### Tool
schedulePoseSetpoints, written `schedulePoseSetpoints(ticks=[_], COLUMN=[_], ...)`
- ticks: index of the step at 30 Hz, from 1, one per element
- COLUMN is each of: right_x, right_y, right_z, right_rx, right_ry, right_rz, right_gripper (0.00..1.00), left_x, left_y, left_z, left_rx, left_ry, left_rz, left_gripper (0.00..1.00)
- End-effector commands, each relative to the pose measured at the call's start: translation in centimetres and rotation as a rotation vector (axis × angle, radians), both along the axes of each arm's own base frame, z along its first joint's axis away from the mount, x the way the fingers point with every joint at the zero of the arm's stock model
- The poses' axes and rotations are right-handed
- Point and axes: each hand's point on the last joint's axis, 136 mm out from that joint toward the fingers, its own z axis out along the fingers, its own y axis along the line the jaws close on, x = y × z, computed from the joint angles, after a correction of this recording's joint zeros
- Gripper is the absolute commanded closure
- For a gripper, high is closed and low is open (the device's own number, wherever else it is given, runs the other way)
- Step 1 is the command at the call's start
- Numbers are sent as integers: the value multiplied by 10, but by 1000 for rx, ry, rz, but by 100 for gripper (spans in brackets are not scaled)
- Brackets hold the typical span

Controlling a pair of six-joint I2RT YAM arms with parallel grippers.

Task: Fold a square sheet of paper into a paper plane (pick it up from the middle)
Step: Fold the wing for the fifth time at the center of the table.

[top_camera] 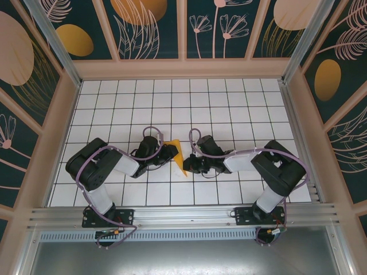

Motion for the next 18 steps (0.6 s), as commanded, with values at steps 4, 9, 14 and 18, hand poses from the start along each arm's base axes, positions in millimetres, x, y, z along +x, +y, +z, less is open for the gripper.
schedulePoseSetpoints(ticks=[4, 9, 14, 18], right_x=[-17, -19, -5, 1], right_y=[-16, -20, -12, -8], right_z=[-35, -39, -6, 11], right_rx=[-116, -130, -93, -99], right_ry=[82, 91, -6, -78], right_rz=[0, -23, -18, 10], right_gripper=[97, 97, 88, 80], left_x=[-7, -7, -7, -6], left_y=[11, 11, 11, 10], left_z=[-26, -25, -24, -23], left_rx=[99, 97, 97, 96], left_ry=[54, 53, 52, 51], left_rz=[14, 12, 12, 10], left_gripper=[74, 74, 74, 74])
